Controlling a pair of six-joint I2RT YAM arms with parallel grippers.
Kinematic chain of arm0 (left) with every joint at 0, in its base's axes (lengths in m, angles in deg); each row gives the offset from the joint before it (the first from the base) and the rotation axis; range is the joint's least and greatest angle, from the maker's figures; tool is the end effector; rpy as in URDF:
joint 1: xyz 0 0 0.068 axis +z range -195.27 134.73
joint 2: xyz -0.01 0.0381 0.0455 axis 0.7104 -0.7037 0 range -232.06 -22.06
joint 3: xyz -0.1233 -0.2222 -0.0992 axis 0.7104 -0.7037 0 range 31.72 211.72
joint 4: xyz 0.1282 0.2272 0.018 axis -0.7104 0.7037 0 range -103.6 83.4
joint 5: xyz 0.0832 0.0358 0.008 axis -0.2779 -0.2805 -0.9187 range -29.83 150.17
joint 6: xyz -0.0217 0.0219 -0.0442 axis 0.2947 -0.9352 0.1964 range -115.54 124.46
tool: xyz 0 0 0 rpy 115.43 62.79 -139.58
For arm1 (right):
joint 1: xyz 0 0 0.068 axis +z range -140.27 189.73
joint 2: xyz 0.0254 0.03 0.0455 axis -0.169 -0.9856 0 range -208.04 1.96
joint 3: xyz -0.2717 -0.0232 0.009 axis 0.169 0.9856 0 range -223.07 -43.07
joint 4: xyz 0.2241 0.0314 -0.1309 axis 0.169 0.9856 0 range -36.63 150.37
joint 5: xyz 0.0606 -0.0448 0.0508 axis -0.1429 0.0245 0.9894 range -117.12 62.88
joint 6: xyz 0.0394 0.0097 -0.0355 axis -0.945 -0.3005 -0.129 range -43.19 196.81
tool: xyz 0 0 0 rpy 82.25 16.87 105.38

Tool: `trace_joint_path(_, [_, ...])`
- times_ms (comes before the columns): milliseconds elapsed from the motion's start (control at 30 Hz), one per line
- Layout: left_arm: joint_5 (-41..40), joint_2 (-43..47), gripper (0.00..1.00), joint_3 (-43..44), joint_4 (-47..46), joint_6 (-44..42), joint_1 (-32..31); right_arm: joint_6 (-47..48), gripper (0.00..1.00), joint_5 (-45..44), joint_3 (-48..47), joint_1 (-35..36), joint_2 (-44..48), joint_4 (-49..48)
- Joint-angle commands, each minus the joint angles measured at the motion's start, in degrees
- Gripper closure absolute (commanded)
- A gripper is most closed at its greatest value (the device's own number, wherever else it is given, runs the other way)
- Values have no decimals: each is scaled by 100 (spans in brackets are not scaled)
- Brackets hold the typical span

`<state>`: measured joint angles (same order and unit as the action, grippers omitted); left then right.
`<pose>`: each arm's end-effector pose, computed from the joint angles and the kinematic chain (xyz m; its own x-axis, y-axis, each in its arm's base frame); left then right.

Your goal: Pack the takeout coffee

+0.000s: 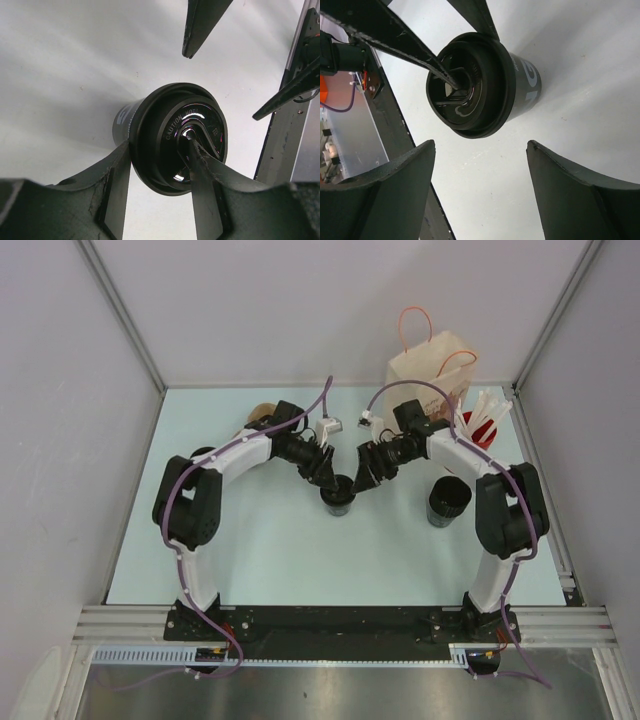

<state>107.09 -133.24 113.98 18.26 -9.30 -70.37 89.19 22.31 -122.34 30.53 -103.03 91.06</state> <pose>0.3574 -0.1961 0.2079 -0.6220 0.4707 -0.6258 0.7830 0.3659 -0.5030 0.3441 0.1596 0.2295 -0.6988 -0.4147 -0.5828 -0.7153 0.4077 0.5676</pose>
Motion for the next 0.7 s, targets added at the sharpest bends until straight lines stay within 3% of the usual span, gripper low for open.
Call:
trace_joint_path(0, [-1554, -484, 52, -298, 409, -479, 84, -429, 23, -99, 7, 21, -92, -315])
trace_joint_path(333, [-1519, -387, 52, -465, 304, -426, 84, -676, 51, -65, 69, -120, -250, -517])
trace_joint_path(667, [-1501, -370, 52, -527, 251, -399, 84, -799, 61, 67, 113, -120, -435, -702])
